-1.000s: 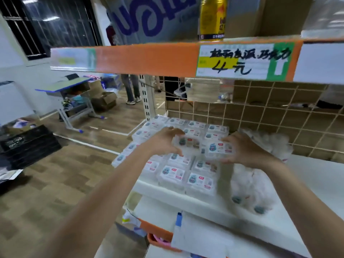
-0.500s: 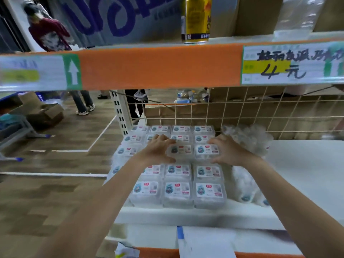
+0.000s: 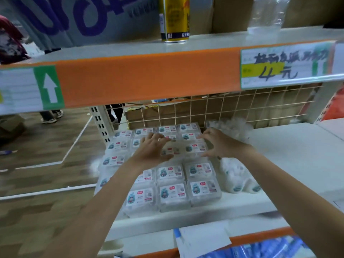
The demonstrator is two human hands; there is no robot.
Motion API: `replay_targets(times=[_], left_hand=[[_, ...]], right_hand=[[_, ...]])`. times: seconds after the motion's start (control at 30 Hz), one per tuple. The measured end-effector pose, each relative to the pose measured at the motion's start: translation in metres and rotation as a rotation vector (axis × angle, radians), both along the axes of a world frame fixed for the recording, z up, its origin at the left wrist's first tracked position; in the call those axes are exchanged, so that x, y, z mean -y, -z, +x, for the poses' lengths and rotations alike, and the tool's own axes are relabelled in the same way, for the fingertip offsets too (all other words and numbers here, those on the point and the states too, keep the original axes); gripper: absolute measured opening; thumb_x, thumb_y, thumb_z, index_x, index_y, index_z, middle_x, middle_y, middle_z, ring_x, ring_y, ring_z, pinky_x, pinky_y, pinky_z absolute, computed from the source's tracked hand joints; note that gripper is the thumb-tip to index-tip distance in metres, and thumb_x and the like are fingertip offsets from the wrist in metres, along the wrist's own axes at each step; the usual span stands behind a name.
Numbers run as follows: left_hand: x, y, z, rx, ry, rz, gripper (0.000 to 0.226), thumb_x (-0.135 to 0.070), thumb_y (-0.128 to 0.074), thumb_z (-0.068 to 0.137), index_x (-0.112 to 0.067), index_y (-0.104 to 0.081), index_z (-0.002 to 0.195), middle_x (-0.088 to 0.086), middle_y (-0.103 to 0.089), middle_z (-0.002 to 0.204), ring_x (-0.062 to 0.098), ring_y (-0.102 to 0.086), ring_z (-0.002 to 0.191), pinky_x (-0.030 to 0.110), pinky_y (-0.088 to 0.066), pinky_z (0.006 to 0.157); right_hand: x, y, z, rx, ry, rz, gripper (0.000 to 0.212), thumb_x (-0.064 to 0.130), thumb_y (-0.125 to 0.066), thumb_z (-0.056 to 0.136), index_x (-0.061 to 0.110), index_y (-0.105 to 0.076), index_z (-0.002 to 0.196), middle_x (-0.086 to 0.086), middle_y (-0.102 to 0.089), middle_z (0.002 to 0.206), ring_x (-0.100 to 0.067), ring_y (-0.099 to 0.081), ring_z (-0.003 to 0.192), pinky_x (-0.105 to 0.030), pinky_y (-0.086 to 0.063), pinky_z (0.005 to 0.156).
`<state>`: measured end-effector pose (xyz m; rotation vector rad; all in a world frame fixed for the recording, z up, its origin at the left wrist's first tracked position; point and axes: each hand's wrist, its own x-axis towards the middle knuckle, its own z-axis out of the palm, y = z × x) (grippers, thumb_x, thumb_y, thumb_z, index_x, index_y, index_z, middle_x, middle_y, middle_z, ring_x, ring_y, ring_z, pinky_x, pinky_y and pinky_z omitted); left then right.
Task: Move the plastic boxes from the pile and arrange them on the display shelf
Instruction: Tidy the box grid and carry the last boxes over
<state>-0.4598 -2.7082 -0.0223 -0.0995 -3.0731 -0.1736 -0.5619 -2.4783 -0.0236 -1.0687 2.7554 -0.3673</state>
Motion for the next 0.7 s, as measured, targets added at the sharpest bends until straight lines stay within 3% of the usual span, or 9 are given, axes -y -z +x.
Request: replay_targets(times=[0.17,0.27,0.43,0.57,0.7], left_hand=[[-0.064,-0.022,-0.033,-0.125,0.168,0.077,0.041,-0.037,-0.055,0.092,-0.022,-0.054,0.13,0.0,-0.051,0.134,0.021,-0.039,0.127,0.034,-0.034,0.102],[-0.126,-0.033,-0.055,-0.155,0.268,0.123,0.035,-0.03,-0.056,0.091,-0.02,-0.059,0.125,0.001,-0.056,0.13,0.022,-0.047,0.123,0.034,-0.038,0.099],[-0.251,-0.03,-0.092,-0.095,0.354,0.047,0.039,-0.04,-0.056,0.09,-0.025,-0.056,0.126,0.001,-0.052,0.133,0.021,-0.042,0.125,0.031,-0.034,0.101],[-0.359,-0.02,-0.116,-0.001,0.445,-0.092,0.046,-0.045,-0.051,0.09,-0.023,-0.053,0.129,0.006,-0.052,0.132,0.026,-0.047,0.122,0.036,-0.039,0.098],[-0.462,-0.01,-0.132,0.04,0.507,-0.164,0.05,-0.049,-0.046,0.092,-0.019,-0.051,0.132,0.009,-0.049,0.133,0.029,-0.04,0.124,0.041,-0.037,0.098]], right_hand=[[-0.042,-0.022,-0.005,-0.141,0.049,-0.033,0.038,0.032,-0.06,0.091,0.012,-0.059,0.123,-0.006,-0.052,0.131,-0.024,-0.046,0.124,-0.031,-0.033,0.101],[-0.095,-0.032,-0.004,-0.202,0.14,0.043,0.043,0.035,-0.054,0.094,0.018,-0.05,0.133,-0.005,-0.044,0.141,-0.023,-0.038,0.131,-0.034,-0.032,0.107],[-0.207,-0.028,-0.007,-0.304,0.281,0.199,0.05,0.038,-0.052,0.094,0.019,-0.043,0.139,-0.005,-0.043,0.141,-0.024,-0.037,0.131,-0.035,-0.035,0.105],[-0.307,-0.022,-0.003,-0.263,0.396,0.311,0.053,0.038,-0.053,0.093,0.017,-0.041,0.141,-0.007,-0.044,0.141,-0.027,-0.039,0.129,-0.038,-0.035,0.105],[-0.405,-0.011,0.005,-0.197,0.531,0.352,0.056,0.037,-0.053,0.093,0.017,-0.038,0.142,-0.007,-0.043,0.141,-0.027,-0.039,0.128,-0.037,-0.038,0.101]])
